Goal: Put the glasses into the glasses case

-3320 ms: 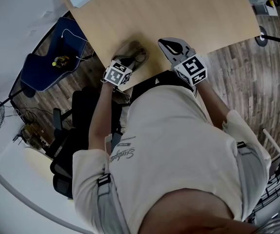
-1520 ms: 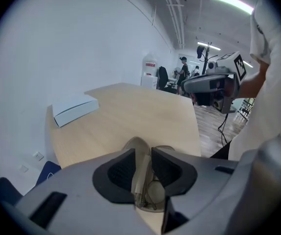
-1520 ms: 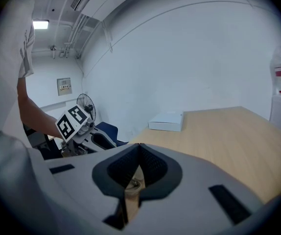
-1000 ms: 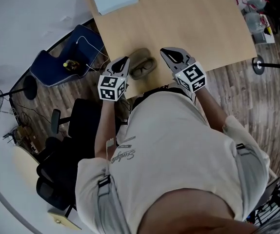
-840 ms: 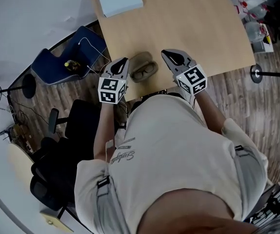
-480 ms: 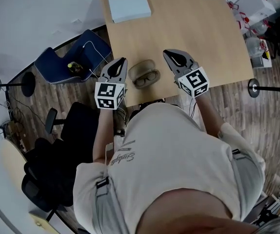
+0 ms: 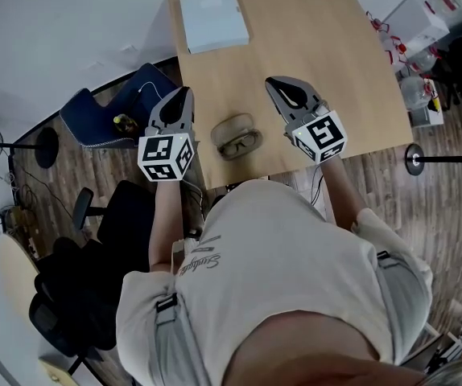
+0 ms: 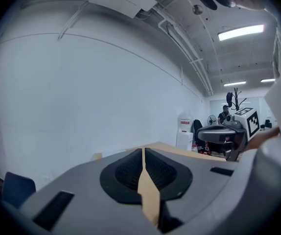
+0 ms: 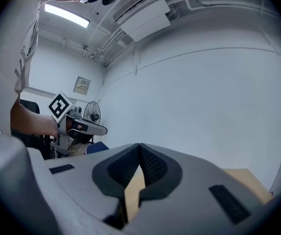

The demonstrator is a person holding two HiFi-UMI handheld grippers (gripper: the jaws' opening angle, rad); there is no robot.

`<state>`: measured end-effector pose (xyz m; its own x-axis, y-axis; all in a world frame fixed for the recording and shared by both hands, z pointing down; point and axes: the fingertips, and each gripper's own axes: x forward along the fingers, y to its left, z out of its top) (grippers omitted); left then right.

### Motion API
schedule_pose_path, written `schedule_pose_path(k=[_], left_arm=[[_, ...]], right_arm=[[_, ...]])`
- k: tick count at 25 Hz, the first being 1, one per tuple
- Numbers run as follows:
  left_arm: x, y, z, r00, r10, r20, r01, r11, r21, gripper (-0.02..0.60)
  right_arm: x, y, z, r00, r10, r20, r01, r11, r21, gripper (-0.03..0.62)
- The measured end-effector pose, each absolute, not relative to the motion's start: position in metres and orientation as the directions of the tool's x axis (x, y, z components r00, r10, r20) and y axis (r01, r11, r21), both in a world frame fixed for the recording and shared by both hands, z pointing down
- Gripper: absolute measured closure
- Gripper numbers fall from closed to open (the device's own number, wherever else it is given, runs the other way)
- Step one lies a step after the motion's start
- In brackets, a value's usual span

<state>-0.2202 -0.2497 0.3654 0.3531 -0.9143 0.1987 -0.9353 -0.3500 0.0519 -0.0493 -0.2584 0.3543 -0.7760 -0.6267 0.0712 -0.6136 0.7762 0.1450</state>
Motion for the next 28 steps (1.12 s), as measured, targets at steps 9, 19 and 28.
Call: schedule_pose_path(k=[9, 19, 28], left_arm=[[-0.233, -0.259, 0.336, 0.291, -0.943, 0.16, -0.954, -0.298, -0.022, 0.552], [-0.23, -0.261, 0.332, 0.286, -0.947, 0.144, -0.957, -0.29, -0.009, 0.552], [-0.231, -0.257, 0.339, 0.28, -0.946, 0.163, -0.959, -0.282, 0.013, 0.552]], right_arm=[[-0.056, -0.263, 0.322, -0.782, -0.623, -0.002, -0.617, 0.774, 0.143, 0.6], [-0.05, -0.263, 0.313, -0.771, -0.636, -0.033, -0.637, 0.767, 0.077, 0.6], [-0.04, -0.273, 0.315, -0.748, -0.662, -0.039, -0.663, 0.749, -0.003, 0.6]])
